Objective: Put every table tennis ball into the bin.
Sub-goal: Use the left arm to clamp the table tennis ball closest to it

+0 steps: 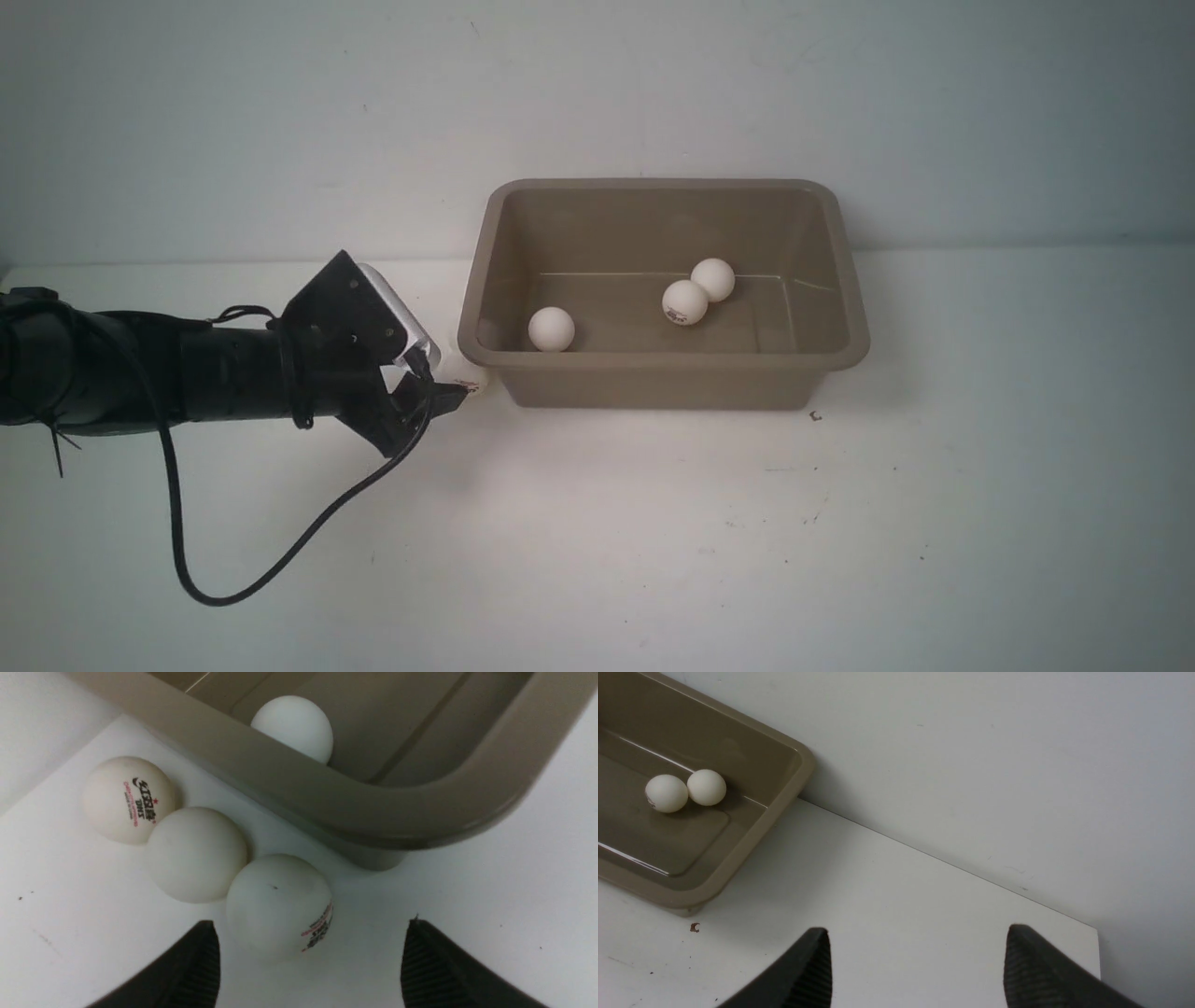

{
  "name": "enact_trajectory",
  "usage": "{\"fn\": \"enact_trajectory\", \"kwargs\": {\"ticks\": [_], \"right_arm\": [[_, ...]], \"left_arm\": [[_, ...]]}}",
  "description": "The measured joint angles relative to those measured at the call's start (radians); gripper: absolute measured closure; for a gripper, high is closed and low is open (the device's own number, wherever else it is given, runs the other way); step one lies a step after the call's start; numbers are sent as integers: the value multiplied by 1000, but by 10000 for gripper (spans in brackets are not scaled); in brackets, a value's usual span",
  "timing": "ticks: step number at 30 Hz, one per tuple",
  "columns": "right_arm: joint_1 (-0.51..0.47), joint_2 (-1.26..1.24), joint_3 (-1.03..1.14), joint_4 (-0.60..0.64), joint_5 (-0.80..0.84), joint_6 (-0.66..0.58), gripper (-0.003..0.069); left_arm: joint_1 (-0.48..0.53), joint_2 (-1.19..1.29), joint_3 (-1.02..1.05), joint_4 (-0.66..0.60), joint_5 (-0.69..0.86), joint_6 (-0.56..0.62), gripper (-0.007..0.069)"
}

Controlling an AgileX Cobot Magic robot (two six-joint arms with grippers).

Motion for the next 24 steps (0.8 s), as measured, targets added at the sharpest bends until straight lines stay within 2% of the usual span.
{"fn": "enact_trajectory", "kwargs": {"ticks": [15,24], "right_arm": [[0,0,0,-1,2,0,205],[0,0,0,12,10,0,205]], "left_arm": [[-24,12,-14,0,-21,-78,157],[-40,68,-86,-1,-40,-193,157]]}}
